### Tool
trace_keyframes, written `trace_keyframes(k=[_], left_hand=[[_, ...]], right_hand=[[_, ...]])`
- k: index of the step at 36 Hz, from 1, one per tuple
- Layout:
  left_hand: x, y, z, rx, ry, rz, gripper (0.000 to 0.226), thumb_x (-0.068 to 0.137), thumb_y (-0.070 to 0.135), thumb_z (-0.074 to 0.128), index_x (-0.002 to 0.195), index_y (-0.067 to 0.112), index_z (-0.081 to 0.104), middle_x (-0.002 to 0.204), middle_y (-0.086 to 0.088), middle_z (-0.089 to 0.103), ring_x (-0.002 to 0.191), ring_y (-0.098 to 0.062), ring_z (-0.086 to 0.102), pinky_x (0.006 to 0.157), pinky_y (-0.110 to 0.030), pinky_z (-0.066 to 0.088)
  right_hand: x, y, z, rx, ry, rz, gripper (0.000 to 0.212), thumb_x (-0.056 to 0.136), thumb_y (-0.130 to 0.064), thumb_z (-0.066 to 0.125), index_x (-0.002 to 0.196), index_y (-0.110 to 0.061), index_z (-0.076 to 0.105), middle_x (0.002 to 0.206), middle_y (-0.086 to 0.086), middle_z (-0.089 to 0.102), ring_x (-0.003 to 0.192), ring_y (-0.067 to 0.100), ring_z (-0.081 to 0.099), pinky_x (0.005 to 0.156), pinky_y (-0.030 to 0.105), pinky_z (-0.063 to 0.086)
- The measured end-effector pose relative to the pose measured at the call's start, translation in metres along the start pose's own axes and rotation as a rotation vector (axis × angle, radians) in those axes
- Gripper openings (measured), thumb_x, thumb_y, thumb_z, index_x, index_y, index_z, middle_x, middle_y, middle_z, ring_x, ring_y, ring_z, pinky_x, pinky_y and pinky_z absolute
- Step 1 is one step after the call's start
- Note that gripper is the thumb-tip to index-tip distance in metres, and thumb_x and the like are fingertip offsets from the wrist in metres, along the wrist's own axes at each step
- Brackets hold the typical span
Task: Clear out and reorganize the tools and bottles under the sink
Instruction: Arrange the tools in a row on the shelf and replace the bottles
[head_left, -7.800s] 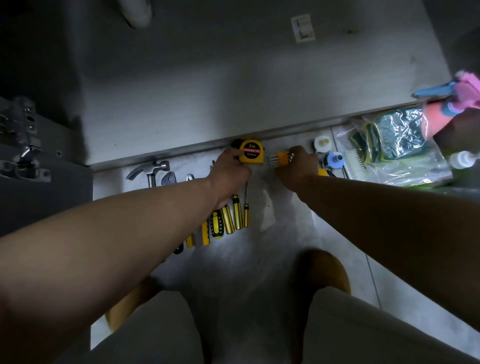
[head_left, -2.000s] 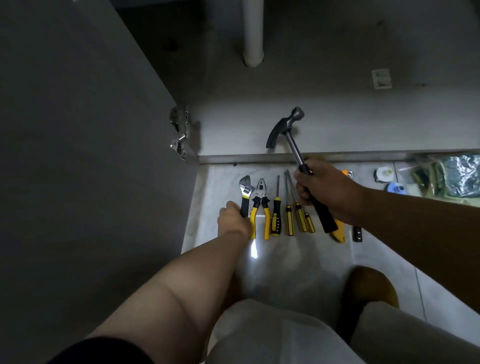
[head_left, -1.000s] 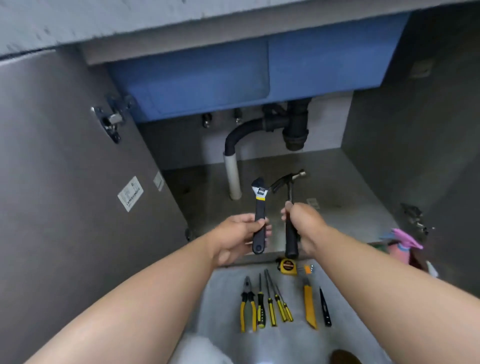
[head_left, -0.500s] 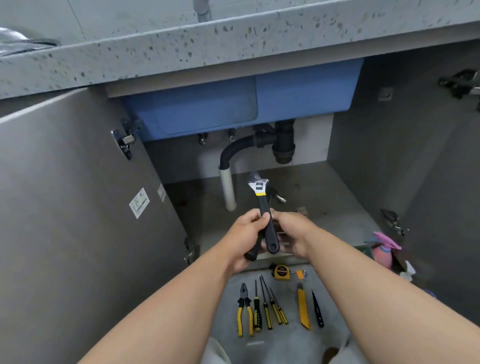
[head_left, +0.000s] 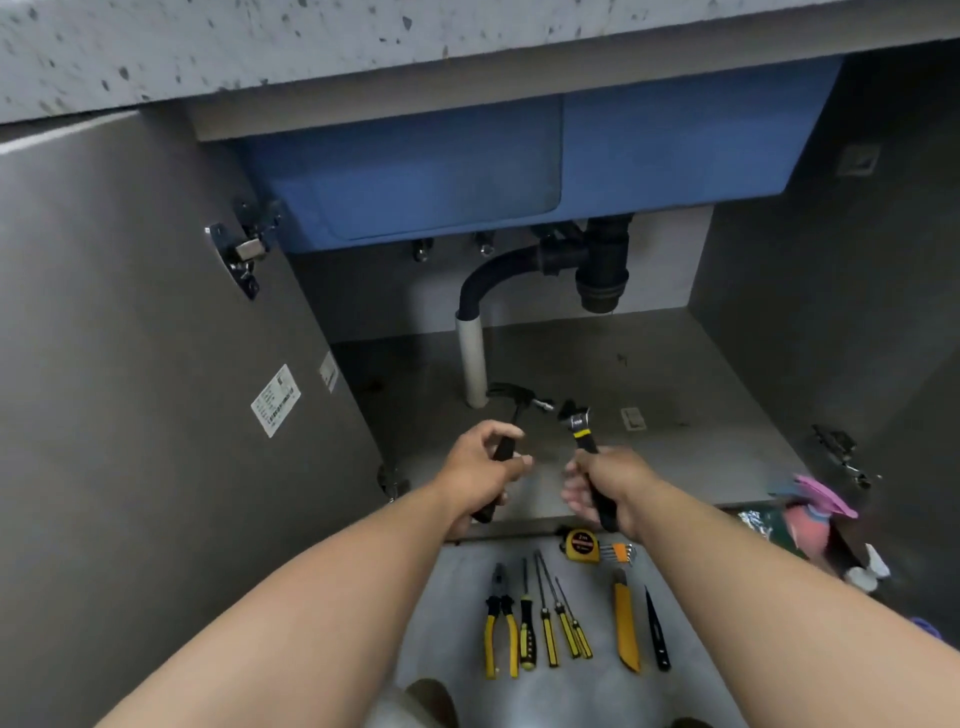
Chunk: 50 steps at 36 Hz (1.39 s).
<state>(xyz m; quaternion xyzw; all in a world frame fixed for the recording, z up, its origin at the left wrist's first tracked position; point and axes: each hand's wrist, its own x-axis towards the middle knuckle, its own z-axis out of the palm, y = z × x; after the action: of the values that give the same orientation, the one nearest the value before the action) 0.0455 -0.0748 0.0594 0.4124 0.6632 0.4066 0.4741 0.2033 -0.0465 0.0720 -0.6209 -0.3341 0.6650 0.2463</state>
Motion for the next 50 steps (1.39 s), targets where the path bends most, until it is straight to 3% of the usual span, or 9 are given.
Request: trace_keyframes(k=[4,8,21,25,31,34,36,39,50], left_hand=[[0.031,-0.03,-0.023,0.125,0.094,-0.178,0.037,0.095,0.003,0.062,0.123,0.016,0.041,0.084,-0.013,0.058,0.049,-0.017,0.048,0.04,-0.021,0.033],[0.062,-0.055,-0.041,0.243,0.203,-0.284,0.007,0.093,0.008,0.064,0.093,0.006,0.057,0.063,-0.009,0.063,0.031,-0.009,0.048,0.035,-0.018,0.036],[0.152,-0.118,-0.056,0.121,0.376,-0.339,0.018,0.093,0.011,0.062,0.108,0.006,0.071,0.096,-0.022,0.072,0.091,-0.037,0.069,0.07,-0.03,0.046],[0.157,-0.13,-0.057,0.044,0.398,-0.33,0.018,0.097,0.011,0.06,0.081,0.018,0.063,0.067,-0.006,0.064,0.056,-0.017,0.059,0.052,-0.019,0.042],[0.161,-0.145,-0.058,-0.005,0.408,-0.286,0.008,0.104,0.012,0.054,0.104,0.006,0.059,0.07,-0.005,0.059,0.029,0.002,0.045,0.032,-0.013,0.033],[0.162,-0.149,-0.058,-0.021,0.425,-0.321,0.012,0.104,0.016,0.055,0.107,0.006,0.06,0.077,-0.008,0.065,0.044,-0.008,0.06,0.038,-0.02,0.043],[0.164,-0.152,-0.058,0.118,0.425,-0.344,0.02,0.099,0.018,0.061,0.116,0.007,0.065,0.097,-0.016,0.073,0.083,-0.028,0.072,0.069,-0.033,0.059],[0.165,-0.157,-0.057,0.251,0.385,-0.346,0.036,0.095,0.011,0.061,0.131,0.01,0.06,0.121,-0.015,0.069,0.115,-0.032,0.064,0.103,-0.037,0.051],[0.16,-0.177,-0.06,0.696,0.313,-0.229,0.069,0.088,-0.004,0.046,0.152,0.021,0.04,0.135,-0.021,0.049,0.124,-0.035,0.053,0.108,-0.03,0.038]], right_hand=[[0.034,0.015,-0.01,-0.119,0.071,0.037,0.022,0.103,-0.009,0.04,0.084,-0.009,0.051,0.056,0.006,0.041,0.045,0.015,0.033,0.033,0.016,0.027],[0.059,0.027,-0.007,-0.154,0.1,0.049,0.018,0.099,-0.004,0.042,0.087,-0.008,0.055,0.058,0.006,0.042,0.046,0.014,0.032,0.036,0.019,0.025],[0.129,0.034,0.043,0.062,-0.112,0.087,0.018,0.101,-0.006,0.034,0.098,-0.006,0.052,0.066,0.007,0.048,0.042,0.01,0.034,0.033,0.021,0.024],[0.145,0.038,0.047,0.107,-0.153,0.089,0.018,0.102,-0.006,0.032,0.097,-0.007,0.049,0.067,0.006,0.048,0.042,0.01,0.033,0.034,0.02,0.024],[0.155,0.045,0.05,0.169,-0.19,0.048,0.017,0.105,-0.008,0.034,0.1,-0.008,0.05,0.068,0.006,0.049,0.04,0.008,0.034,0.033,0.019,0.025],[0.155,0.047,0.055,0.201,-0.2,0.049,0.016,0.106,-0.009,0.034,0.103,-0.008,0.05,0.069,0.006,0.048,0.04,0.007,0.034,0.032,0.018,0.026],[0.154,0.049,0.057,0.204,-0.207,0.061,0.017,0.106,-0.011,0.034,0.104,-0.009,0.051,0.07,0.006,0.048,0.04,0.008,0.034,0.033,0.017,0.026],[0.152,0.053,0.059,0.195,-0.217,0.087,0.018,0.107,-0.012,0.034,0.105,-0.009,0.052,0.069,0.006,0.048,0.041,0.008,0.034,0.034,0.018,0.026],[0.158,0.062,0.065,0.161,-0.24,0.104,0.018,0.107,-0.014,0.037,0.105,-0.009,0.054,0.066,0.005,0.051,0.04,0.009,0.035,0.035,0.019,0.028]])
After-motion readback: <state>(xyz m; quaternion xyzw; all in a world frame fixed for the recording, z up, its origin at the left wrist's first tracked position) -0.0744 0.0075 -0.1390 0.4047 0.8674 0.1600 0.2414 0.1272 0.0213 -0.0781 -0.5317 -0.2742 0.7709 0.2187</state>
